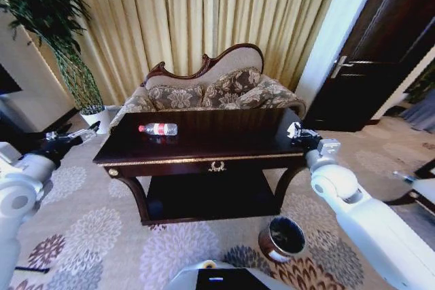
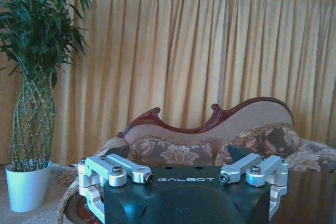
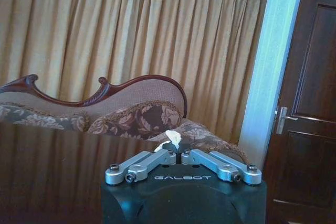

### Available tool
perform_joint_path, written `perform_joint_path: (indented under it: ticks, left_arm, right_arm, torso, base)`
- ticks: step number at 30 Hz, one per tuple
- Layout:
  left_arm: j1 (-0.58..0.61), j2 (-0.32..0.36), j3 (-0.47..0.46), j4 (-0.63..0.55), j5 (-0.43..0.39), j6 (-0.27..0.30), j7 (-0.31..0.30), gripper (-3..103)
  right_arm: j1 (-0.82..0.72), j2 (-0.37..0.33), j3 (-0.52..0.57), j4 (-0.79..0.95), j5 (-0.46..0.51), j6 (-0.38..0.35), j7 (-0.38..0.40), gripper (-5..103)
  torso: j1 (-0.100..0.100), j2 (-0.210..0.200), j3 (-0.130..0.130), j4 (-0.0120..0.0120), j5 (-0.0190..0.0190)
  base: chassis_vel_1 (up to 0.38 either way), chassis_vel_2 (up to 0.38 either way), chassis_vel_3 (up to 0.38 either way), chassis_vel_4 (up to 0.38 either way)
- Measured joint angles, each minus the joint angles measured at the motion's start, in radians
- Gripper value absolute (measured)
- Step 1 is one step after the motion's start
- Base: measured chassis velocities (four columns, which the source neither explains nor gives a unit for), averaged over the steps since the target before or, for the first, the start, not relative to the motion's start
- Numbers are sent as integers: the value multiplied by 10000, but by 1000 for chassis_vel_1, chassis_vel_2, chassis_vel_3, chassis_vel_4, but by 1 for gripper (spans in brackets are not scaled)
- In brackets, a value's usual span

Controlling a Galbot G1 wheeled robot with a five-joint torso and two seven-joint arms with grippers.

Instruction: Move to the front of the table and place the trash on the table into the trash bin.

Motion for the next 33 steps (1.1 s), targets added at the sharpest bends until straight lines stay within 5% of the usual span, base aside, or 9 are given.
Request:
perform_joint_path:
  ticks: [9,14,21,33]
  left_arm:
    - [19,-134,89,-32,115,-184,42,100]
    - [119,-171,-9,-35,127,-240,71,100]
    - [467,-294,-431,-190,128,-361,234,100]
    - [790,-648,-612,-339,177,-465,292,100]
  right_arm:
    - [-366,551,-642,-682,-161,100,-691,0]
    - [-359,1139,-1283,-1570,63,-413,-661,0]
    - [901,2096,-2063,-5535,-738,-467,-1452,0]
    - [1960,3050,-2289,-9385,-1801,-313,-1444,0]
  torso:
    - [-13,11,-7,-2,1]
    - [-9,5,-2,-1,3]
    - [14,-9,5,-2,1]
    - [3,-1,1,-3,2]
  base:
    - [221,-238,-240,225]
    - [24,-5,-22,53]
    - [-33,37,34,-48]
    - [3,-5,-2,13]
